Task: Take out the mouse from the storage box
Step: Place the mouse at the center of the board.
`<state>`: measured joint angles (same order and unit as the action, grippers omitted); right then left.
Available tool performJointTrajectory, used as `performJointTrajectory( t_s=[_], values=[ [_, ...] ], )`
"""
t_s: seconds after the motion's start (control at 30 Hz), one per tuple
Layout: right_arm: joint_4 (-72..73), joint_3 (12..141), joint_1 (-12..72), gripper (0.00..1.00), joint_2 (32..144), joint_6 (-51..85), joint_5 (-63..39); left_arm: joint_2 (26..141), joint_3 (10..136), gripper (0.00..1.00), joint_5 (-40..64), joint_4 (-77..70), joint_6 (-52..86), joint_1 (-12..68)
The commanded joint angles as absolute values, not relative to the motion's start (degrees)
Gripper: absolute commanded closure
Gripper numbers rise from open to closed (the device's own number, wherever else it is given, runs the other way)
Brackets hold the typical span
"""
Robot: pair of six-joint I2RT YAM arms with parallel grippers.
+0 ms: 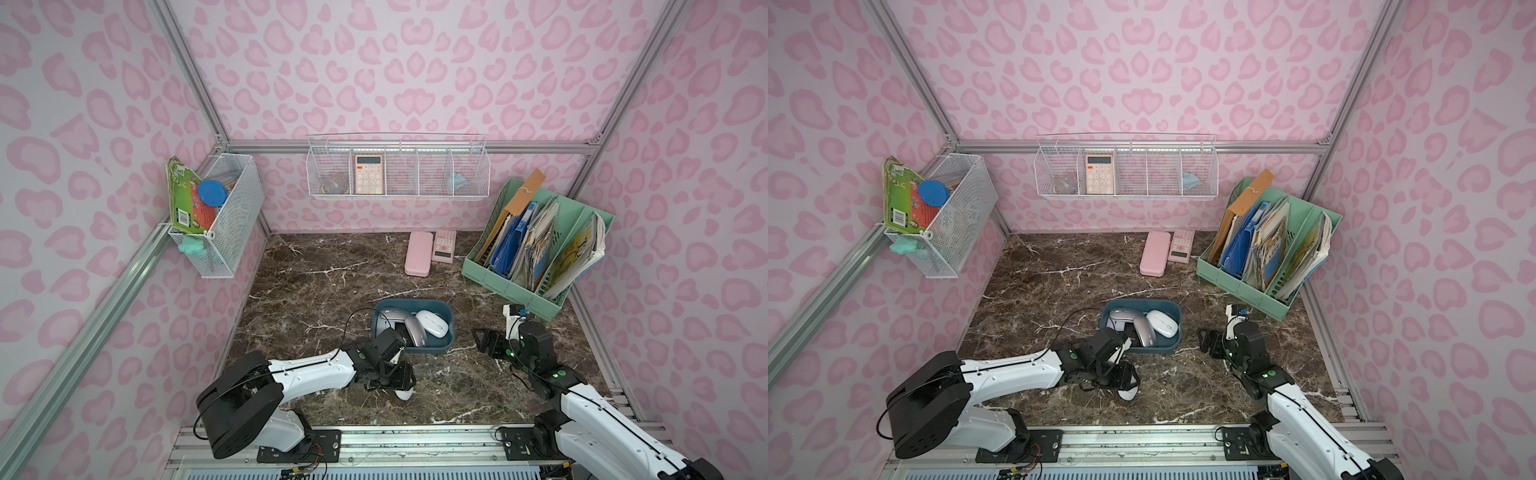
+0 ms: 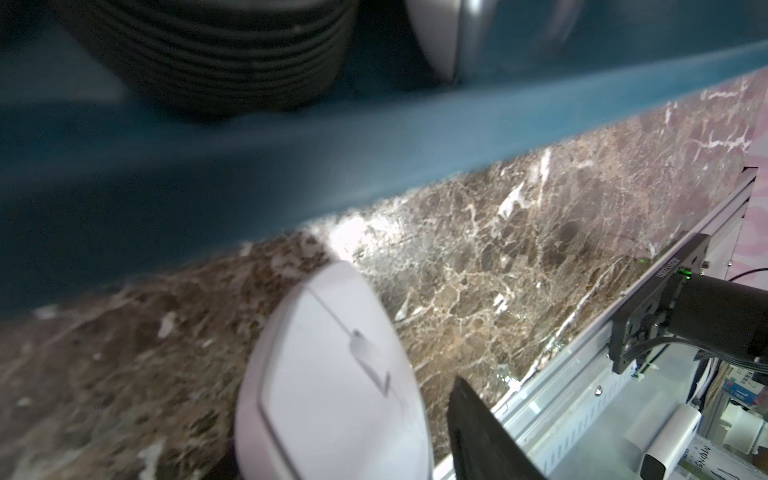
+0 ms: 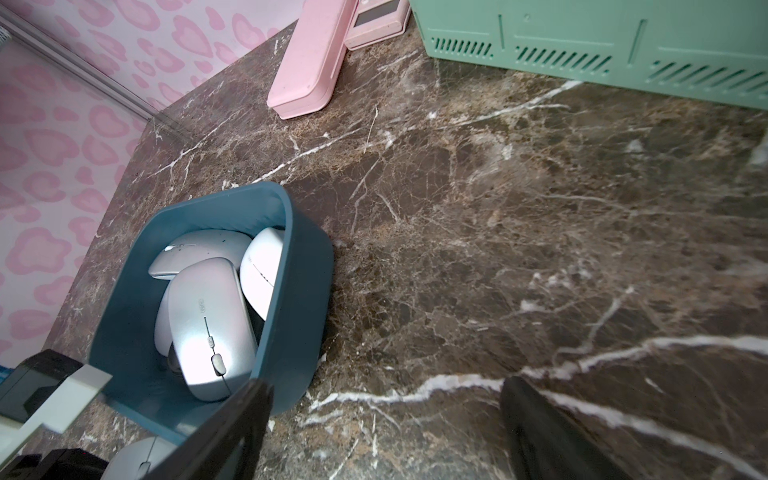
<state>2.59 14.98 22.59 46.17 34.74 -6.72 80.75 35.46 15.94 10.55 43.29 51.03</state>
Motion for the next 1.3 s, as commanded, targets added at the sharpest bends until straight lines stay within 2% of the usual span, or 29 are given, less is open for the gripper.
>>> performJointTrajectory(
  t_s=[0.0,0.23,0.4,0.67,0.83,1.0,1.27],
  values=[
    [4.2,15.5,22.9,0.1,46.4,35.2,-6.3,79.9,35.1,0.36,14.3,10.2,43.4,51.1],
    [4.1,15.3,23.5,0.1,46.3,35.4,-5.7,77.5,35.2,0.3,11.0,12.8,43.4,51.1],
    [3.2,15.7,24.1,0.1,46.0,35.4,-4.5,73.6,35.6,0.19,6.5,16.9,42.9,51.1],
    [1.4,19.4,29.2,0.1,47.9,34.6,0.0,59.1,38.8,0.1,-13.1,33.5,39.6,49.4],
    [2.2,23.9,36.4,0.1,54.8,34.5,3.8,48.3,40.7,0.06,-25.5,38.8,39.8,45.9],
    [4.2,30.0,43.0,0.09,65.3,34.1,4.7,39.1,36.9,0.02,-36.1,35.4,38.1,44.1],
    [-2.3,45.1,49.4,0.08,82.9,30.2,3.6,36.3,32.1,0.01,-46.2,31.8,33.4,43.8]
  ],
)
